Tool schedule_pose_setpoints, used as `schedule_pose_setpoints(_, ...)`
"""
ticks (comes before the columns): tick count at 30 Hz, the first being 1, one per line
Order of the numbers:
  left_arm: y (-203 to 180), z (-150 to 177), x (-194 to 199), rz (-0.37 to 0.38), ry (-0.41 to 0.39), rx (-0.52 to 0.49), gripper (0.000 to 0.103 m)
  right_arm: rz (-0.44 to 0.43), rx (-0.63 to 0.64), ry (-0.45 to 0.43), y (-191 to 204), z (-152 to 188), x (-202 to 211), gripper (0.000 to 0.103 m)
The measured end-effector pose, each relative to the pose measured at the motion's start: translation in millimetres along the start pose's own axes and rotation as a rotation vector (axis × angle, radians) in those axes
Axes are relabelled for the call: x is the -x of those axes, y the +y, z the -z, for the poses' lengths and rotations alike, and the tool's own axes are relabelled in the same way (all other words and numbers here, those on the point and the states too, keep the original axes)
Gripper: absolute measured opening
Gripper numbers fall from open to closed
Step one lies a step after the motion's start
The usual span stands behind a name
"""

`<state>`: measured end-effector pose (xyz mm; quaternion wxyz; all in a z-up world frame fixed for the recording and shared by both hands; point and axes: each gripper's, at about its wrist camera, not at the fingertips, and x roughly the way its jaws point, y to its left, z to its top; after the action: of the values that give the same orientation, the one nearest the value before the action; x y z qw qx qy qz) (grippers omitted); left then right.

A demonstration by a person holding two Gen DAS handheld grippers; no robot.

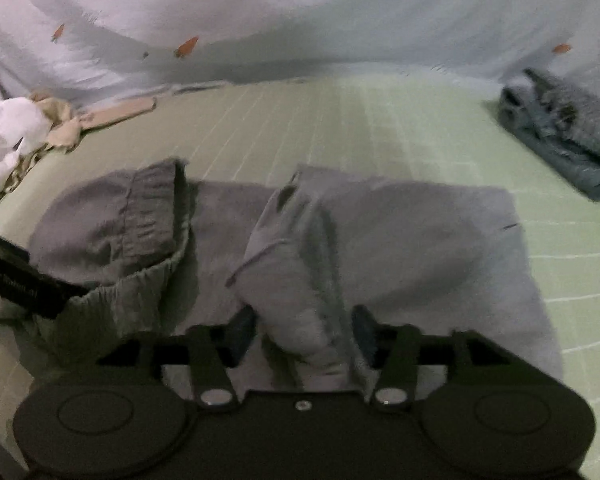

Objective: Fold clothes
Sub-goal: 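Grasp a sweatpants leg edge with the right gripper and straighten it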

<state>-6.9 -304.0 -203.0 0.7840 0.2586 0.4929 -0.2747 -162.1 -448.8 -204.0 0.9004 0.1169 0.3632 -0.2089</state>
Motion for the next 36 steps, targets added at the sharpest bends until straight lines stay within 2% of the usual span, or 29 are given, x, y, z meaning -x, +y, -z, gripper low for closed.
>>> schedule_pose_setpoints(4, 10, 7, 1, 0.021, 0.005, 0.019, 0.103, 0.031, -0.020, -0.026, 1, -6, 0, 0.073)
schedule_pose_setpoints(9, 21, 14, 4, 0.027, -0.001, 0.016, 0.103, 0.000, 0.060, 0.018, 19, -11, -21, 0.075)
schedule_pose_setpoints(10, 22, 15, 4, 0.030, 0.001, 0.020, 0.103, -0.005, 0.064, 0.023, 21, -11, -25, 0.065)
schedule_pose_setpoints(11, 23, 15, 4, 0.033, 0.002, 0.024, 0.103, -0.010, 0.066, 0.027, 24, -12, -28, 0.050)
schedule_pose_setpoints(12, 24, 16, 6, 0.032, 0.001, 0.022, 0.103, -0.046, 0.056, 0.035, 24, -13, -29, 0.021)
schedule_pose_setpoints(14, 26, 19, 8, 0.028, -0.004, 0.017, 0.103, -0.073, 0.076, 0.036, 30, -13, -25, 0.014)
schedule_pose_setpoints(15, 28, 19, 9, 0.029, -0.006, 0.018, 0.103, -0.098, 0.096, 0.037, 33, -11, -20, 0.004)
schedule_pose_setpoints(16, 29, 20, 10, 0.030, -0.007, 0.020, 0.103, -0.125, 0.116, 0.038, 37, -9, -15, 0.004)
schedule_pose_setpoints(21, 34, 24, 11, 0.035, -0.007, 0.036, 0.103, -0.135, 0.197, 0.001, 52, 0, 17, 0.004)
schedule_pose_setpoints(25, 35, 26, 8, 0.036, 0.005, 0.045, 0.103, -0.150, 0.167, 0.119, 46, 11, 1, 0.004)
schedule_pose_setpoints(26, 34, 26, 7, 0.035, 0.007, 0.044, 0.103, -0.152, 0.171, 0.122, 45, 12, 1, 0.004)
schedule_pose_setpoints(27, 34, 26, 9, 0.033, 0.003, 0.042, 0.103, -0.157, 0.168, 0.120, 45, 12, 4, 0.008)
schedule_pose_setpoints(29, 36, 27, 11, 0.035, 0.001, 0.050, 0.103, -0.158, 0.138, 0.098, 42, 7, 9, 0.028)
schedule_pose_setpoints(30, 36, 27, 11, 0.036, 0.000, 0.054, 0.103, -0.157, 0.120, 0.078, 40, 5, 12, 0.047)
schedule_pose_setpoints(31, 37, 27, 12, 0.036, 0.000, 0.060, 0.103, -0.145, 0.109, 0.067, 39, 2, 11, 0.051)
schedule_pose_setpoints(36, 42, 30, 14, 0.025, 0.003, 0.081, 0.103, -0.082, 0.056, 0.015, 33, -14, 2, 0.055)
